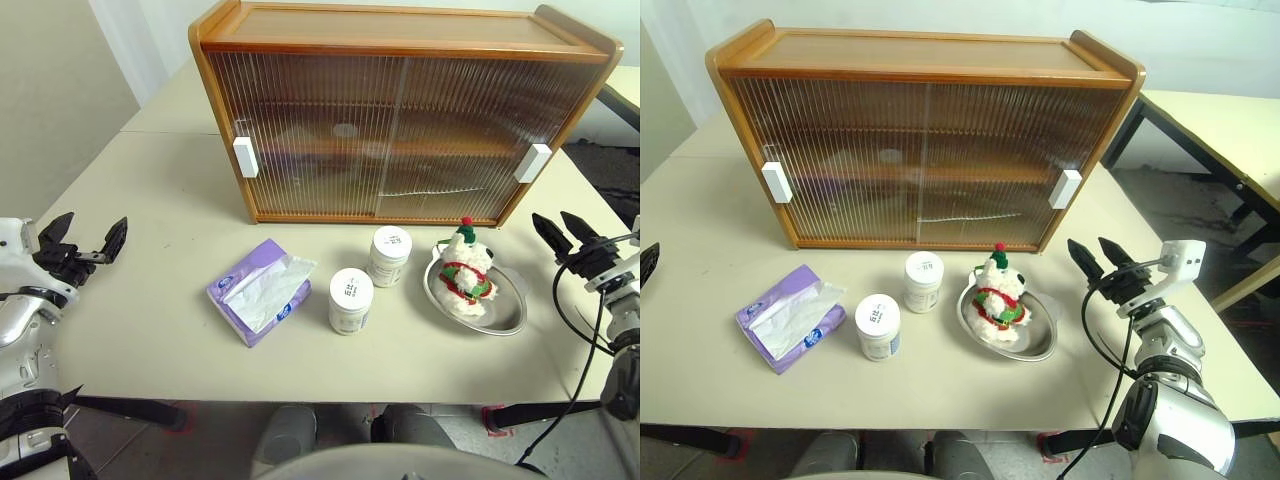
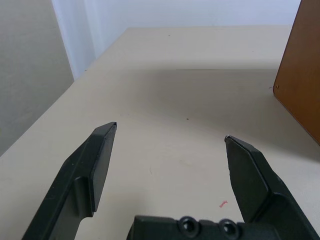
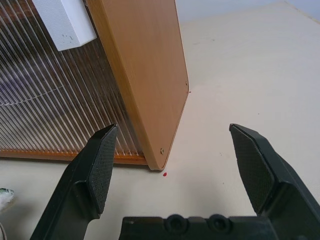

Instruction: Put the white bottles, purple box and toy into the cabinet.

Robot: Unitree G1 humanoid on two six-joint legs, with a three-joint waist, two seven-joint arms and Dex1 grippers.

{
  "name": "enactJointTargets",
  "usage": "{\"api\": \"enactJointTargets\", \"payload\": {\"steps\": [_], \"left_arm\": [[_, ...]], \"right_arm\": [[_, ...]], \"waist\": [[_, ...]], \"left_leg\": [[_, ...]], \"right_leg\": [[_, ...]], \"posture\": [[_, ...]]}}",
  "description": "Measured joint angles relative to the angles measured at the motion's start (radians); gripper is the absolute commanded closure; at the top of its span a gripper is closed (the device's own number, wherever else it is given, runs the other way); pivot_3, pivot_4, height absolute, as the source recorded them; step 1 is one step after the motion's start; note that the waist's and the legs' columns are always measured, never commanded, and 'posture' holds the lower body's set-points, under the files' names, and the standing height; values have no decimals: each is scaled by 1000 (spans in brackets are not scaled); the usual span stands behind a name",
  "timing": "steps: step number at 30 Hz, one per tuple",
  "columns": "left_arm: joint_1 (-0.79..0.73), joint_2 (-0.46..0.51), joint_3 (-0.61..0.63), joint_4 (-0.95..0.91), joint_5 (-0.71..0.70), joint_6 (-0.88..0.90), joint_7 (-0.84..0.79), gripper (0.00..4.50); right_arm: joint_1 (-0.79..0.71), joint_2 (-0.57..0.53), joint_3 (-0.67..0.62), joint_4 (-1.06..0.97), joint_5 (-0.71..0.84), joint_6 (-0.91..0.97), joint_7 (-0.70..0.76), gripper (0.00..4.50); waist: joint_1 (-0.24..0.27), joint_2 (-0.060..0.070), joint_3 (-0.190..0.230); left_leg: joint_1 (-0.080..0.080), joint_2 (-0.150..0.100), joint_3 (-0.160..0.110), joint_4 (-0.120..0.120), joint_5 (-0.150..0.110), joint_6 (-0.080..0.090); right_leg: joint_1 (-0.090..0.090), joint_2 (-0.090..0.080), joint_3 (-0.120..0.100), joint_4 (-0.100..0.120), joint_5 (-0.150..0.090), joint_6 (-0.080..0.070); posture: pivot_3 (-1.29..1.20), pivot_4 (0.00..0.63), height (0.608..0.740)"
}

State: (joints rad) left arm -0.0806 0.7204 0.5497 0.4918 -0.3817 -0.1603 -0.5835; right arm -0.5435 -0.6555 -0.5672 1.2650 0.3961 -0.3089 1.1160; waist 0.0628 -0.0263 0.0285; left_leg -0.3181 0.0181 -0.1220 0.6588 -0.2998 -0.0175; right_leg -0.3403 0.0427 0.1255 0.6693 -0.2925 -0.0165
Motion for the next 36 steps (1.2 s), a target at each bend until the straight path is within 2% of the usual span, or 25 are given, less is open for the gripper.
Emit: {"api": "enactJointTargets", "payload": {"steps": [8, 12, 19, 23, 27, 30, 32, 34, 36], "left_arm": [[-68, -10, -24, 19, -5, 3, -48, 32], [-83, -39, -50, 21, -1, 2, -51, 32], [-76, -50, -60, 7, -5, 2, -67, 32], [-51, -44, -53, -67, -43, -1, -123, 32], [-26, -2, -28, -155, -91, 4, -195, 32], [-5, 22, -27, -236, -122, 40, -251, 651], [-8, 35, -43, -286, -128, 69, -270, 1278], [-32, 38, -67, -320, -126, 104, -266, 1976], [-60, 39, -89, -337, -119, 131, -256, 2649]], "right_arm": [[40, -93, -39, -14, 41, 2, 100, 0], [71, -72, -40, -23, 45, 3, 100, 0], [74, -59, -34, -36, 47, 17, 132, 0], [76, -63, -26, -91, 76, 94, 286, 0], [169, -78, 75, -312, 111, 229, 472, 0], [286, -101, 146, -581, 200, 353, 489, 0], [334, -118, 167, -735, 252, 423, 491, 0], [366, -129, 172, -866, 289, 480, 491, 0], [387, -128, 175, -956, 314, 523, 483, 0]], "waist": [[-3, 0, -1], [-18, -3, 1], [-45, 1, 4], [-47, 0, 5], [-49, -1, 5], [-49, 1, 6], [-52, 1, 6], [-57, 0, 7], [-65, -1, 6]], "left_leg": [[0, -2, 1, 1, 1, 1], [2, -1, 1, 1, 1, 1], [4, 0, 2, 0, 0, 1], [3, -1, 2, 0, 0, 1], [2, -1, 2, 1, 1, 0], [0, -3, 3, 1, 3, -6], [-2, -4, 4, 1, 6, -10], [-2, -4, 5, 1, 5, -9], [-2, -4, 6, 1, 0, 0]], "right_leg": [[1, -1, 0, 0, 0, 1], [3, -1, 0, 0, 1, 1], [4, 0, 2, -1, 1, 2], [4, 3, 2, -1, 1, 2], [4, 5, 2, -2, -1, 0], [3, 5, 1, -2, -3, 1], [4, 6, 0, -2, -4, 1], [4, 6, -1, -1, -5, 3], [4, 7, 0, -2, -6, 4]], "posture": [[44, 23, 740], [40, 41, 740], [32, 36, 740], [20, 35, 740], [-6, 38, 740], [-32, 39, 740], [-39, 39, 740], [-54, 38, 740], [-71, 34, 740]]}}
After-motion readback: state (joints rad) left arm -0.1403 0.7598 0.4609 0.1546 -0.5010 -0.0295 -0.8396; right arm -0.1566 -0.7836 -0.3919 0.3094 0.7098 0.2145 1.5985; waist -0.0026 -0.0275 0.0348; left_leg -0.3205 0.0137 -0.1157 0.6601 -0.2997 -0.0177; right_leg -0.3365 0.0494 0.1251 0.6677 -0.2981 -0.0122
